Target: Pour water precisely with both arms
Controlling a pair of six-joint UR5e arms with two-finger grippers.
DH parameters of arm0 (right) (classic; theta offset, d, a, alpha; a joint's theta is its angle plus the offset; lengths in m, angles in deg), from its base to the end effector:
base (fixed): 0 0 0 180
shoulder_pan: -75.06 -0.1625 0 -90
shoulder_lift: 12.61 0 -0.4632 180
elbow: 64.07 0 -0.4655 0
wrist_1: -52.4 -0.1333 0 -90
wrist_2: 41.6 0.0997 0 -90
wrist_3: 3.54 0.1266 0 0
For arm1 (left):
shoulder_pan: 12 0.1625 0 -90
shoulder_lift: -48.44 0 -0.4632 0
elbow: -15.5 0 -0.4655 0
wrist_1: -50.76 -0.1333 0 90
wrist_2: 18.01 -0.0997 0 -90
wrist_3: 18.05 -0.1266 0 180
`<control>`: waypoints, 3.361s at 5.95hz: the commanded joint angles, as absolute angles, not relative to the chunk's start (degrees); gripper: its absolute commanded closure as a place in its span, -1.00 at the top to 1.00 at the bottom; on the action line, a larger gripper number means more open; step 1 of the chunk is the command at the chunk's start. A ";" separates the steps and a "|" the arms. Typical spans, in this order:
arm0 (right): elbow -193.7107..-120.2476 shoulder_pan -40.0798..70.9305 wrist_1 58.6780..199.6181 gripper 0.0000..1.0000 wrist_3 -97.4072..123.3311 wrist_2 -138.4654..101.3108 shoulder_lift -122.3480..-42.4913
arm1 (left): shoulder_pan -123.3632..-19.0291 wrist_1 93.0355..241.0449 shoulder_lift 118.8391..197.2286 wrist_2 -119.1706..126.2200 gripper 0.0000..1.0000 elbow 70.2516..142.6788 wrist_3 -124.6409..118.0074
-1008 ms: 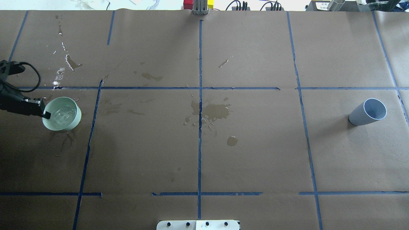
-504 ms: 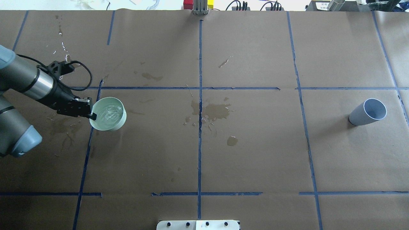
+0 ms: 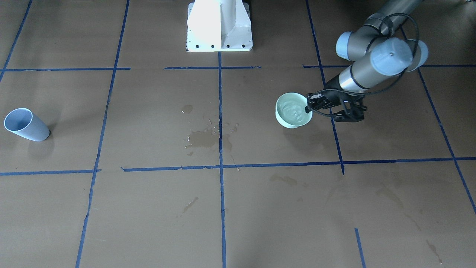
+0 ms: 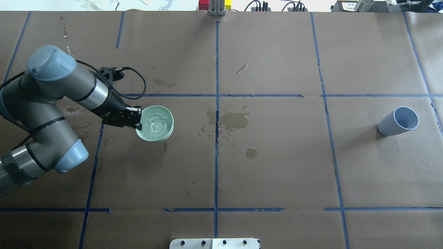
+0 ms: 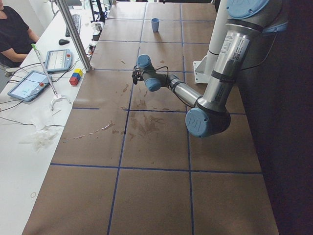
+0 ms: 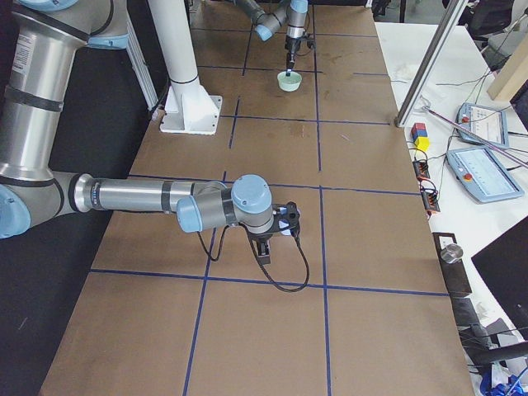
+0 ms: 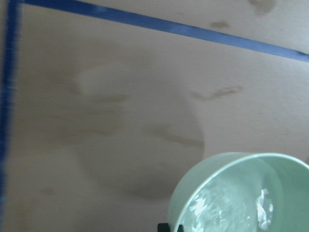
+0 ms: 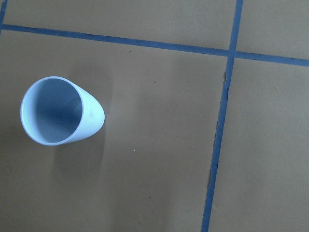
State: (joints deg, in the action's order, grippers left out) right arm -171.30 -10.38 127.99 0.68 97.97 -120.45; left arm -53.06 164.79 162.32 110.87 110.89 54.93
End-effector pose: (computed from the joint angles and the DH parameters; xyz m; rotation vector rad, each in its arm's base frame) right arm 0.0018 -0.4415 0.6643 0.1591 -0.8757 -0.1097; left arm 0.5167 -0.5215 0.3374 -0.1151 1.0810 -0.0620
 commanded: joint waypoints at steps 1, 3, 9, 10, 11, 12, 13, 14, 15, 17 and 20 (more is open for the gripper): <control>-171.30 -10.20 127.99 1.00 0.68 97.97 -120.45 | -47.80 161.94 168.64 105.58 -1.00 108.94 58.66; -171.39 -9.76 127.90 1.00 0.68 97.97 -120.45 | -46.55 161.94 176.19 103.73 -1.00 101.76 61.30; -171.39 -9.49 127.90 1.00 0.68 97.97 -120.45 | -44.43 161.94 180.36 101.52 -0.68 97.67 61.41; -171.39 -9.58 127.90 1.00 0.68 98.06 -120.37 | -44.35 162.03 180.36 101.52 -0.41 97.67 61.32; -171.39 -9.58 127.90 1.00 0.68 97.97 -120.45 | -44.34 162.03 180.36 101.61 -0.40 97.50 61.41; -171.47 -9.49 127.90 1.00 0.68 98.06 -120.37 | -44.43 161.94 180.28 101.70 -0.12 98.28 61.32; -171.47 -9.41 127.73 1.00 0.85 99.19 -120.37 | -45.04 161.94 180.01 101.70 0.11 99.59 61.41; -171.47 -8.88 127.46 1.00 0.86 102.68 -120.37 | -46.18 162.03 177.84 101.87 0.26 103.44 61.32; -171.39 -8.53 120.76 1.00 6.16 102.54 -120.45 | -46.54 161.94 173.99 102.05 0.37 108.52 61.32; -171.12 2.84 92.52 1.00 29.16 93.63 -124.46 | -46.81 162.12 169.57 101.96 0.39 112.43 61.23; -171.21 14.81 75.10 0.98 40.81 78.51 -130.21 | -48.03 162.21 165.64 101.87 0.69 116.19 60.97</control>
State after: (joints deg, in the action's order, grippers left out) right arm -171.20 10.71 79.31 37.74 83.75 -128.96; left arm -47.61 162.18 168.26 101.82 113.99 61.04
